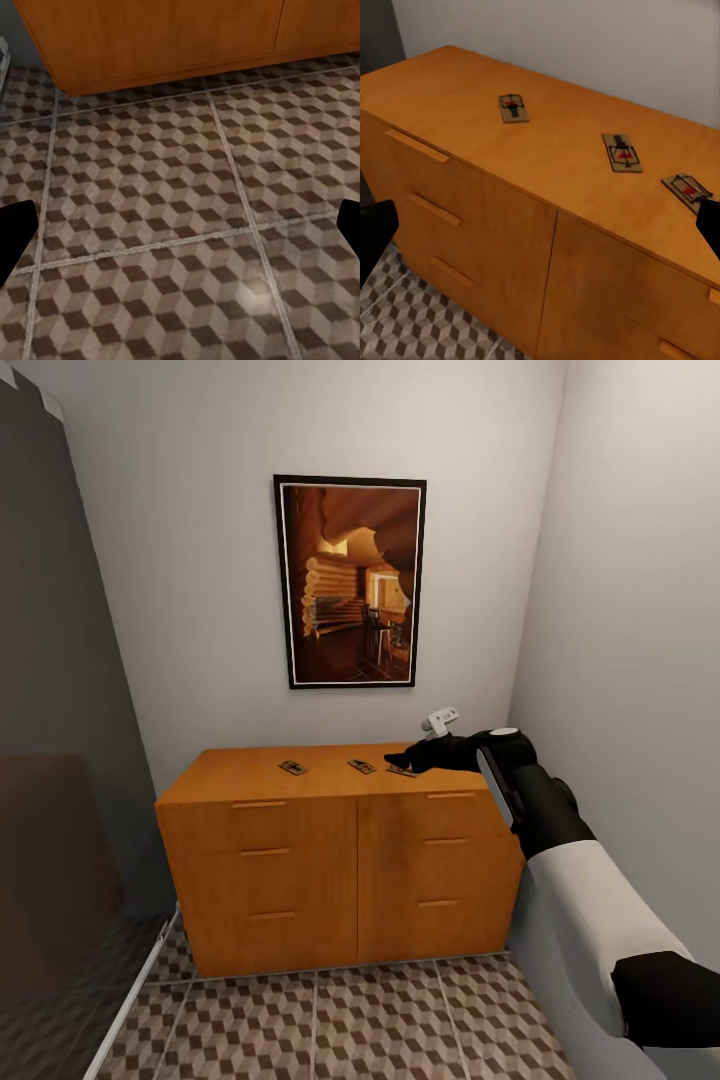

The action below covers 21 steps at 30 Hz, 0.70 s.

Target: Take the four mousetraps from the cabinet in the bathroom and place them on the bathroom floor. Make sure all four end up on the same floor surface, and ensure that at least two of them are either under or directly next to the same bathroom sink.

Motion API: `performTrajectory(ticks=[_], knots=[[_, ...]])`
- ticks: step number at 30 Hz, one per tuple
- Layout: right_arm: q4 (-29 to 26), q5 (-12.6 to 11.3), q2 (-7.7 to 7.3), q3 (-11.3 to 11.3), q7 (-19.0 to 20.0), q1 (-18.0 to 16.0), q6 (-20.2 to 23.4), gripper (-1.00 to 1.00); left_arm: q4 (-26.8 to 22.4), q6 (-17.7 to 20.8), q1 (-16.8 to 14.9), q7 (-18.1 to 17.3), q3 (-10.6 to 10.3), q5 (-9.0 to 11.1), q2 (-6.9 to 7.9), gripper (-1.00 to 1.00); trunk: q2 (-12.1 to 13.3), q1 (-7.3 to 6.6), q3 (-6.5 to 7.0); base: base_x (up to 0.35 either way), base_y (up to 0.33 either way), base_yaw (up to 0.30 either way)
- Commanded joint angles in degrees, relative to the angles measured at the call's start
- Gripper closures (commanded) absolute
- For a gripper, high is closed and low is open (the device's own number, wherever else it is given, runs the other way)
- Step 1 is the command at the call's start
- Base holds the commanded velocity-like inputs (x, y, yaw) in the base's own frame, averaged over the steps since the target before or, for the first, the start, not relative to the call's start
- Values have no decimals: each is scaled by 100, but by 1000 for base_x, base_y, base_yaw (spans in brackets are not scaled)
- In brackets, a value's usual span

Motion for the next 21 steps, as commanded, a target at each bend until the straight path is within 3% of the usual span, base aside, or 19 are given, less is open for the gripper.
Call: performTrajectory(ticks=[1, 21], knots=[[-6, 59, -4, 5, 46, -4, 7, -100, 7, -21, -3, 1, -36, 20, 0, -100, -3, 1, -5, 71, -45, 0], [-6, 61, -6, 13, 55, 4, 7, -100, 18, -21, -3, 4, -36, 19, -66, -100, -3, 1, -5, 140, -129, 0]])
